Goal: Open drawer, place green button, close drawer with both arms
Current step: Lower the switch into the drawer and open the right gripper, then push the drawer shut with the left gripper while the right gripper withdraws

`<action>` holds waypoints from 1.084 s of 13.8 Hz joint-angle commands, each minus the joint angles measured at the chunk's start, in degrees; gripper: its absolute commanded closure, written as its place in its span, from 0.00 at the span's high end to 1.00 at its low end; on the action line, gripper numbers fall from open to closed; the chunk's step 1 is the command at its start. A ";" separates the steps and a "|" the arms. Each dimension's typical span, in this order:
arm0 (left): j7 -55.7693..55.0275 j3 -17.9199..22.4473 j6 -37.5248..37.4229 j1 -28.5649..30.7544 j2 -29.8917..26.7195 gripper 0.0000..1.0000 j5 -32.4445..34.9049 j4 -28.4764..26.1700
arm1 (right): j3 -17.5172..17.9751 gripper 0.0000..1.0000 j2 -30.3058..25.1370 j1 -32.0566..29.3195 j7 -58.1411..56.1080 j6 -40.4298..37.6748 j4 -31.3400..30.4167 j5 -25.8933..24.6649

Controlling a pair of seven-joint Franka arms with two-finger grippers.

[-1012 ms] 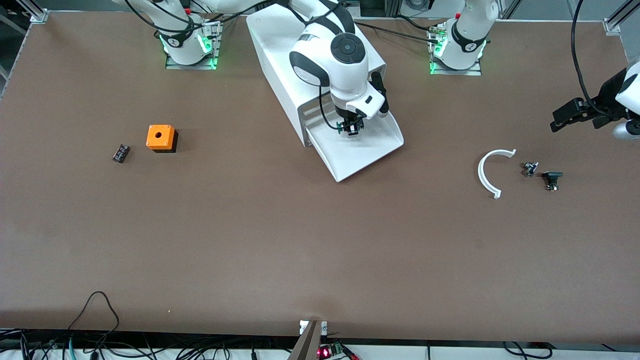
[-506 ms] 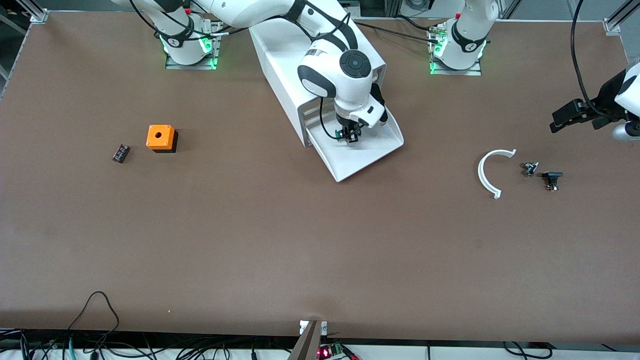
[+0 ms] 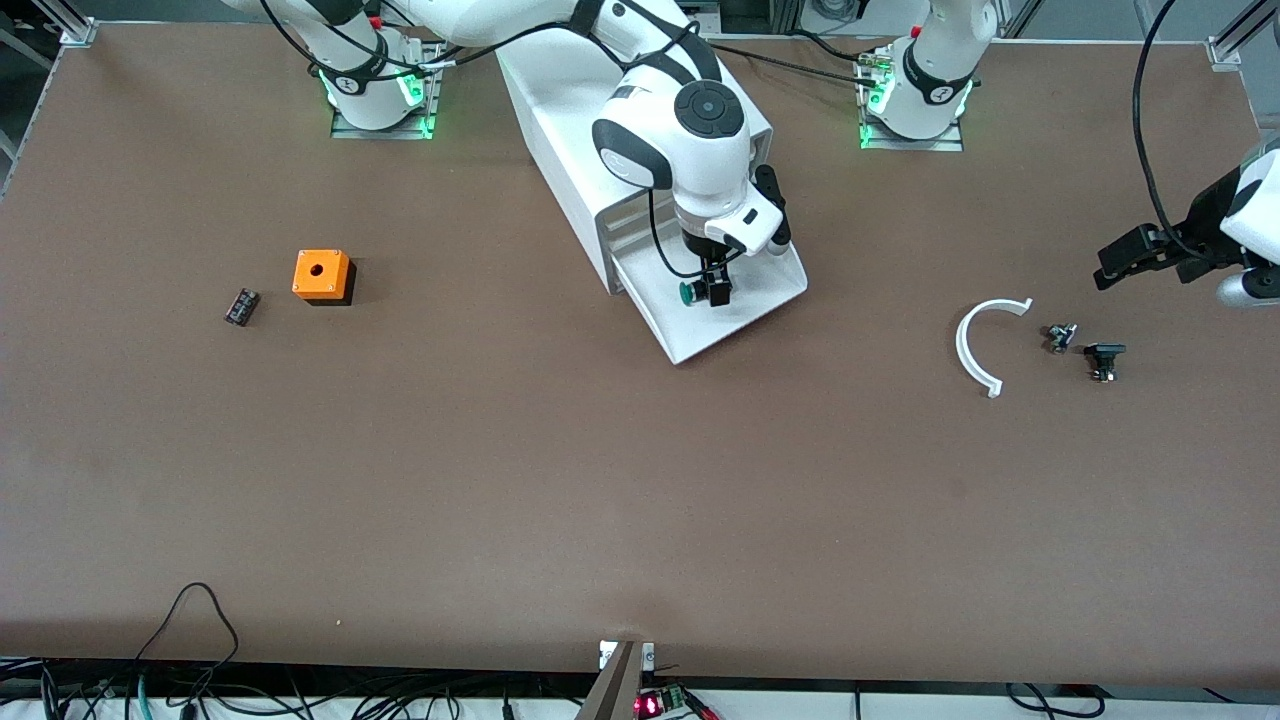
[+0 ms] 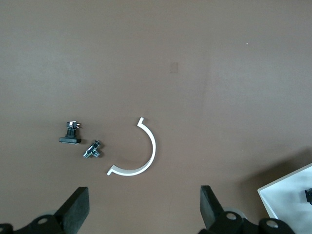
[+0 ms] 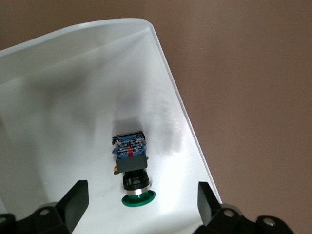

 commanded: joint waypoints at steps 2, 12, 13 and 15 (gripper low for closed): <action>-1.22 -0.18 5.14 -2.00 2.99 1.00 0.40 -1.10 | -0.63 1.00 -1.82 0.17 1.11 -4.46 4.07 -0.04; -30.20 -1.94 35.62 -16.84 17.84 1.00 0.49 -12.44 | -5.37 1.00 -13.59 -12.83 16.88 -4.38 1.29 0.05; -34.14 -1.94 38.09 -19.30 20.30 1.00 0.49 -12.53 | -5.55 1.00 -15.17 -14.76 23.02 -3.94 -1.17 0.05; -42.23 -1.94 41.79 -22.21 24.26 1.00 0.57 -12.44 | -5.55 1.00 -16.94 -18.80 35.24 -4.28 -3.12 0.13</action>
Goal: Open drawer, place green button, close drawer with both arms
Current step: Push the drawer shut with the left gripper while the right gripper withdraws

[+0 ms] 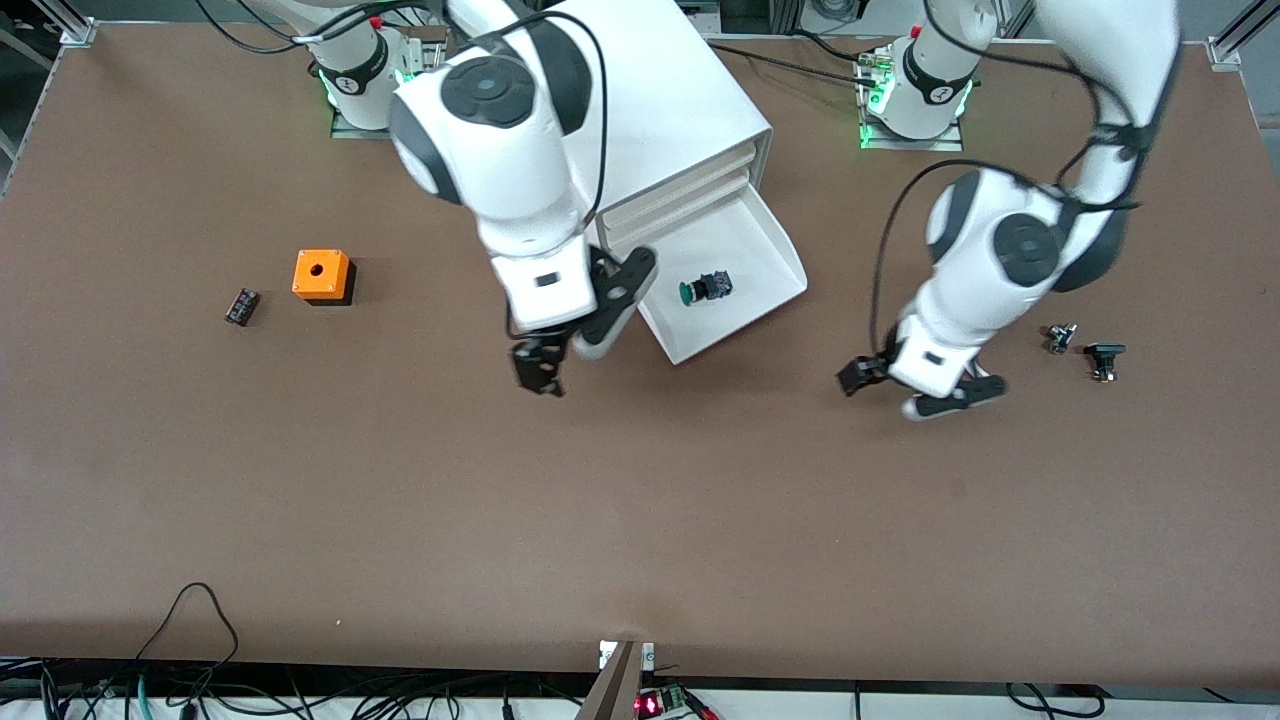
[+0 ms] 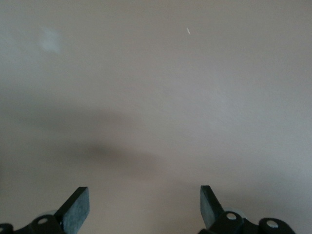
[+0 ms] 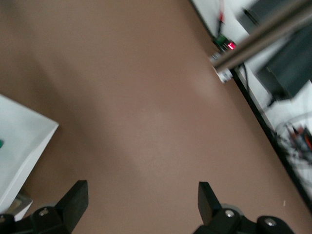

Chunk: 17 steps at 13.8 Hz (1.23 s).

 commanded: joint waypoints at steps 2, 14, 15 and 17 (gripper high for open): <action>-8.60 0.44 3.71 -4.61 5.29 1.00 0.58 0.55 | 0.51 1.00 -6.00 -7.08 18.99 -2.07 -8.42 0.10; -8.52 -6.40 3.36 -9.81 5.30 1.00 0.49 -6.91 | -0.98 1.00 -18.22 -28.09 36.88 -23.79 -11.61 9.92; -8.43 -7.28 3.18 -9.81 5.21 1.00 0.49 -7.09 | -2.55 1.00 -19.27 -28.19 36.70 -23.36 -12.66 10.21; -8.00 -9.13 2.75 -9.72 4.17 1.00 0.49 -8.06 | -4.41 1.00 -21.64 -28.19 36.53 -20.82 -16.08 10.65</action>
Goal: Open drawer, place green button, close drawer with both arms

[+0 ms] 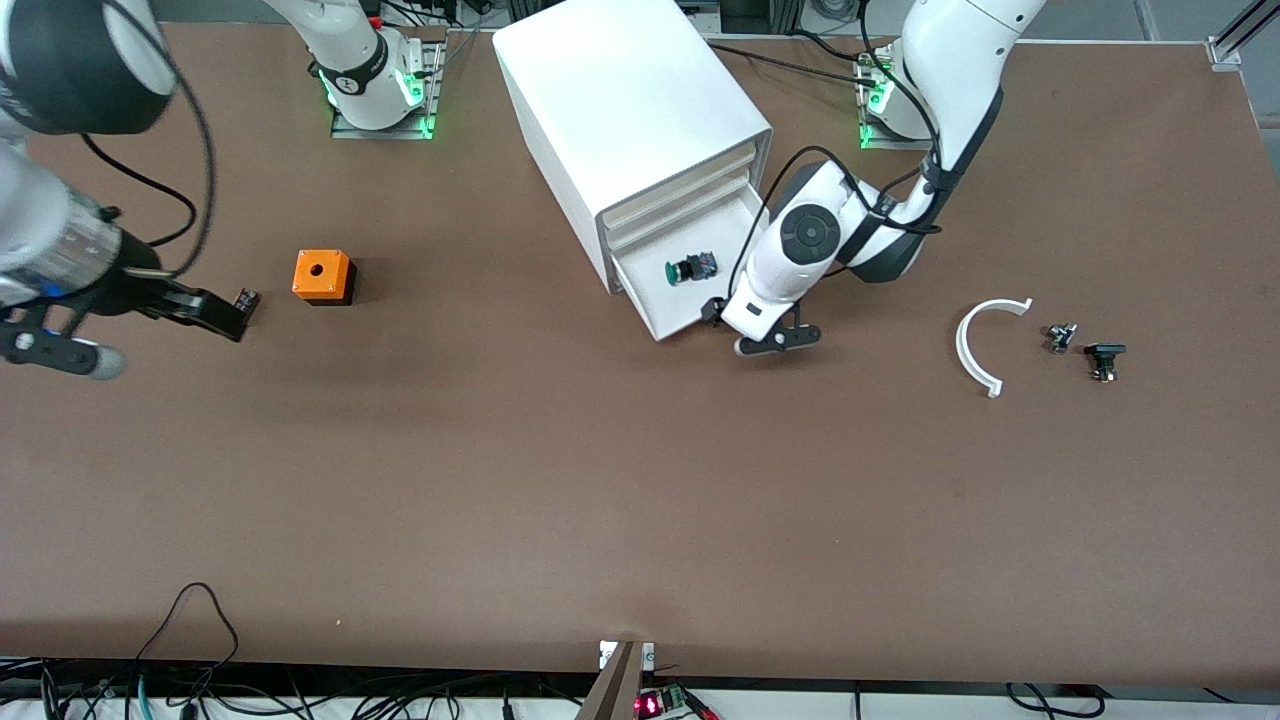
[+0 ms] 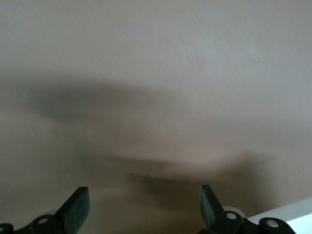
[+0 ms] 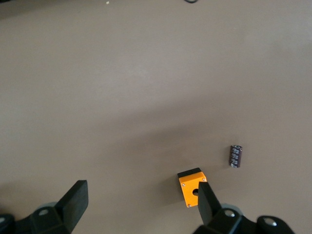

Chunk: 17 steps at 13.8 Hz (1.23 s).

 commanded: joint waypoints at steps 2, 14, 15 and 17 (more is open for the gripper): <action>-0.02 -3.31 -0.87 0.01 -3.28 1.00 0.49 -3.43 | -3.04 1.00 -7.24 0.24 -2.14 5.55 -11.91 1.23; 0.16 -8.51 -3.16 1.23 -5.65 1.00 0.49 -4.67 | -9.29 1.00 -14.19 0.07 -18.67 5.29 -21.59 1.14; 0.33 -8.51 -3.07 3.50 -7.40 1.00 0.58 -4.41 | -9.21 1.00 -15.94 0.07 -18.68 6.43 -23.96 1.14; 0.34 -8.51 -2.02 11.82 -12.14 1.00 1.10 -3.88 | -9.20 1.00 -18.15 -0.02 -19.20 9.25 -27.31 1.14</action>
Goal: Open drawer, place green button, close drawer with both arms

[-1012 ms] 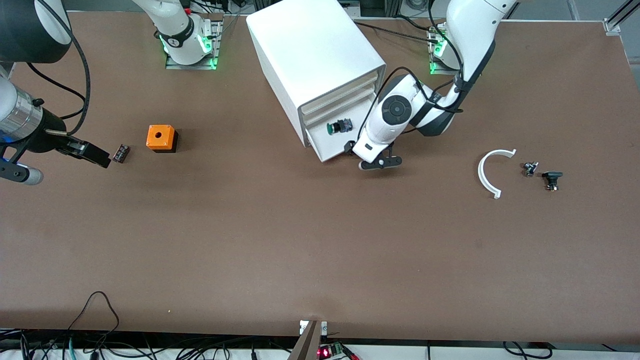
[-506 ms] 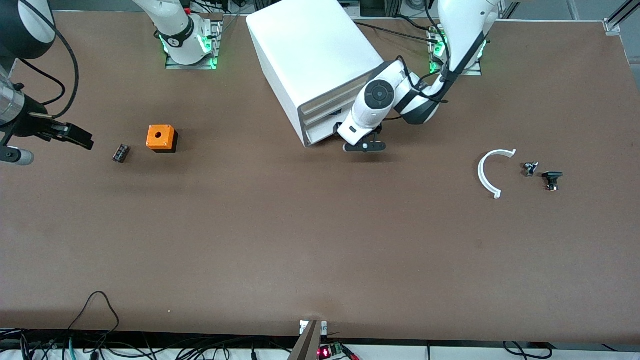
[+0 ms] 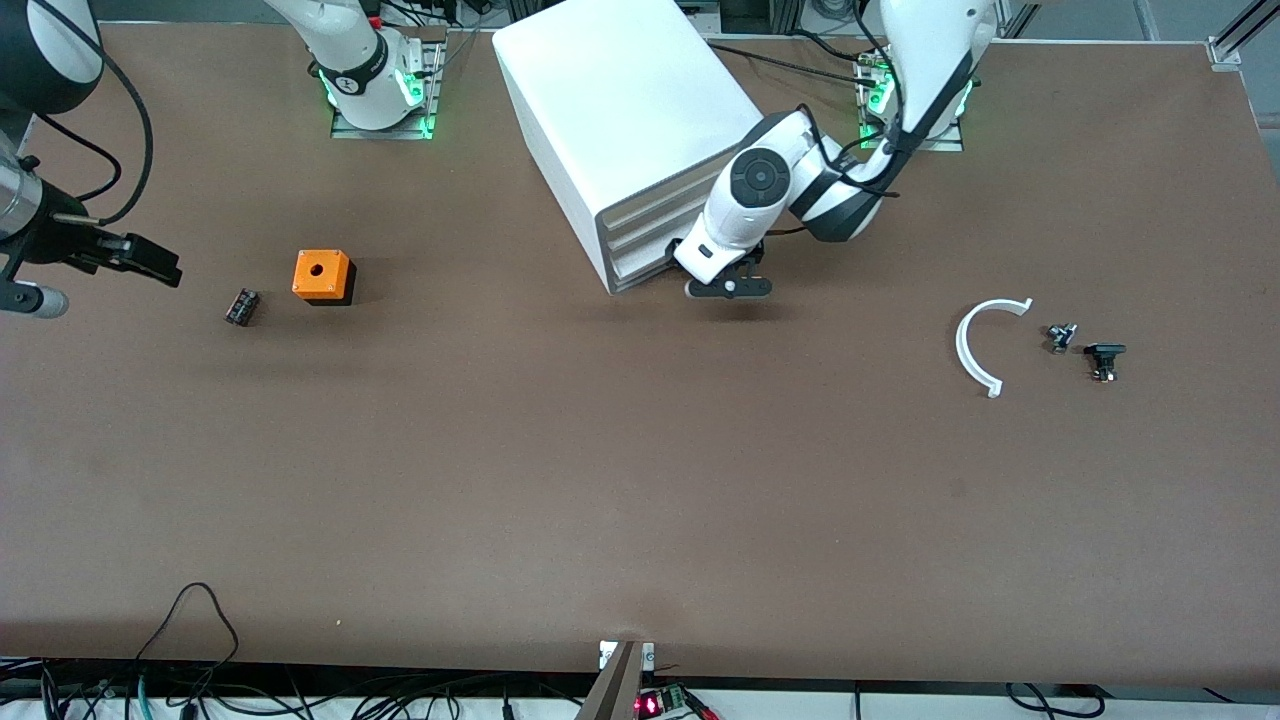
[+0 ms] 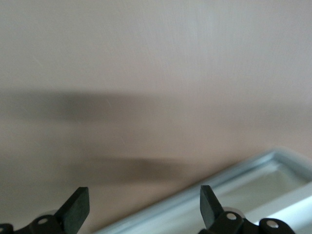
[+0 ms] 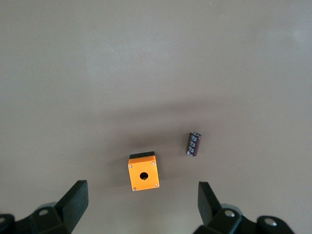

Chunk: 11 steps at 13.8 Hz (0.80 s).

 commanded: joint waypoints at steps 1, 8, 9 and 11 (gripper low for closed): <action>0.37 -0.56 0.92 12.56 -8.62 1.00 0.67 0.04 | -0.04 1.00 -5.29 -0.09 -3.24 3.64 -6.52 1.14; 24.31 8.20 -17.82 19.46 -24.45 1.00 0.40 5.65 | -0.22 1.00 -5.20 -0.01 -4.48 2.59 -3.71 1.23; 28.89 10.40 -24.40 19.37 -24.81 1.00 0.40 9.60 | -0.22 1.00 -5.20 -0.01 -4.31 2.59 -3.62 1.23; 35.23 14.27 -35.15 19.28 -26.30 1.00 0.40 15.50 | -0.22 1.00 -6.51 -0.01 -3.61 1.45 -3.45 1.23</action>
